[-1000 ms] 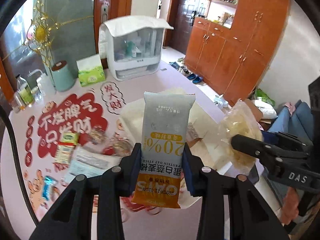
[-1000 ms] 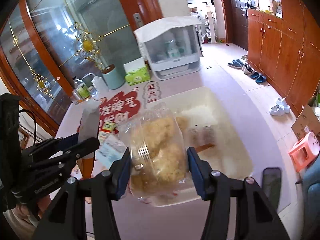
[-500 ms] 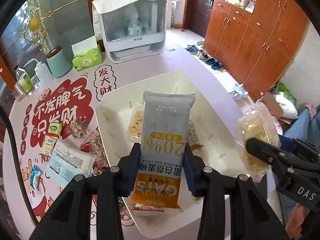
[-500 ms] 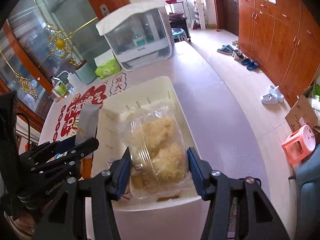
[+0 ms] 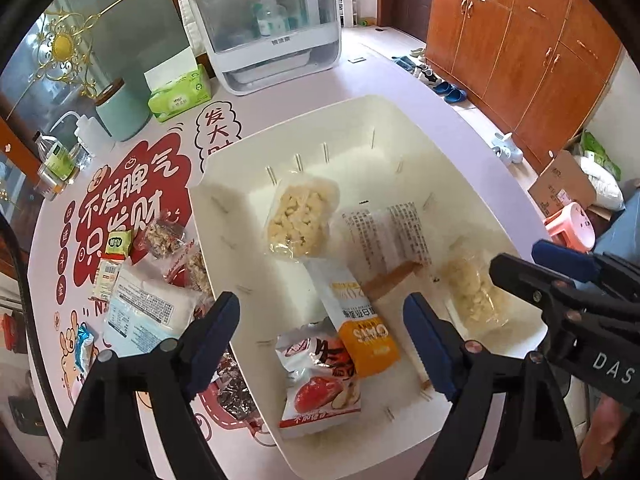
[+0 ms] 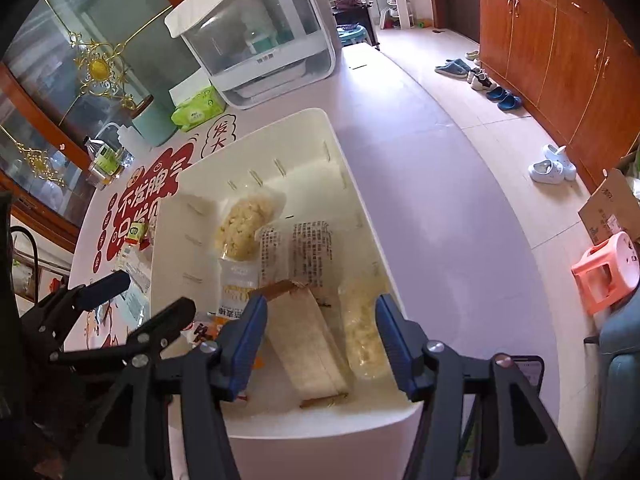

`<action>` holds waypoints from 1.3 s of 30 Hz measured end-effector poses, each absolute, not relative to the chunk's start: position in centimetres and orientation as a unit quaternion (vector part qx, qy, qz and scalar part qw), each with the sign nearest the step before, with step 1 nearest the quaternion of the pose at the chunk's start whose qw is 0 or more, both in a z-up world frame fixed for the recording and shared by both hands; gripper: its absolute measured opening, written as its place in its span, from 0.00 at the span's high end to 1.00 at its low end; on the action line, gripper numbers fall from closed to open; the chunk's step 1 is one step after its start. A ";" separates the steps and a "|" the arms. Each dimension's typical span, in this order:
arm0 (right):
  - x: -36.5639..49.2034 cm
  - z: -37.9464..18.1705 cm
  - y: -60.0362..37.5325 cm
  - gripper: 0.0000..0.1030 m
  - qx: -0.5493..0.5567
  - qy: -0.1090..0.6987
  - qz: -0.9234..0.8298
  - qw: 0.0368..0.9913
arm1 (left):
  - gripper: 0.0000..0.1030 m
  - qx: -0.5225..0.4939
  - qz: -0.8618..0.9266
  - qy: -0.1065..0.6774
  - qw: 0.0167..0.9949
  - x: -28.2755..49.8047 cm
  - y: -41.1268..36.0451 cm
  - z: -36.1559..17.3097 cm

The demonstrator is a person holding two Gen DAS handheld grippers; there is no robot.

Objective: Organize snacks
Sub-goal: 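Move both open tools away from the tray back over the snack pile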

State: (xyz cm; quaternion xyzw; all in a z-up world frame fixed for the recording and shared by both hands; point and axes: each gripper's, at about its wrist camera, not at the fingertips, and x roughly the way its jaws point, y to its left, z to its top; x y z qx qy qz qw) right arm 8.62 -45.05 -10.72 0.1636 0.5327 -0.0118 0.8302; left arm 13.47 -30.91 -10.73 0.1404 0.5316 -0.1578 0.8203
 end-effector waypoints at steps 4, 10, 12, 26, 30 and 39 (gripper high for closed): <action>8.7 -10.5 -44.6 0.45 0.154 0.529 -0.011 0.834 | 0.18 0.136 -0.160 0.529 0.822 13.0 -30.8 -10.6; 8.3 -10.3 -44.2 0.45 0.157 0.526 -0.009 0.836 | 0.18 0.118 -0.160 0.532 0.823 12.6 -29.8 -10.2; 7.9 -9.9 -44.0 0.45 0.150 0.520 -0.012 0.841 | 0.18 0.114 -0.160 0.531 0.824 12.4 -29.5 -10.0; 5.7 -8.3 -41.8 0.45 0.178 0.490 -0.007 0.853 | 0.18 0.108 -0.138 0.521 0.836 10.1 -24.1 -7.9; 5.4 -7.5 -39.6 0.43 0.192 0.478 0.007 0.857 | 0.18 0.112 -0.137 0.507 0.844 9.2 -20.8 -6.7; 4.2 -3.0 -29.5 0.37 0.154 0.435 -0.015 0.887 | 0.18 0.075 -0.152 0.475 0.864 8.2 -8.5 -3.9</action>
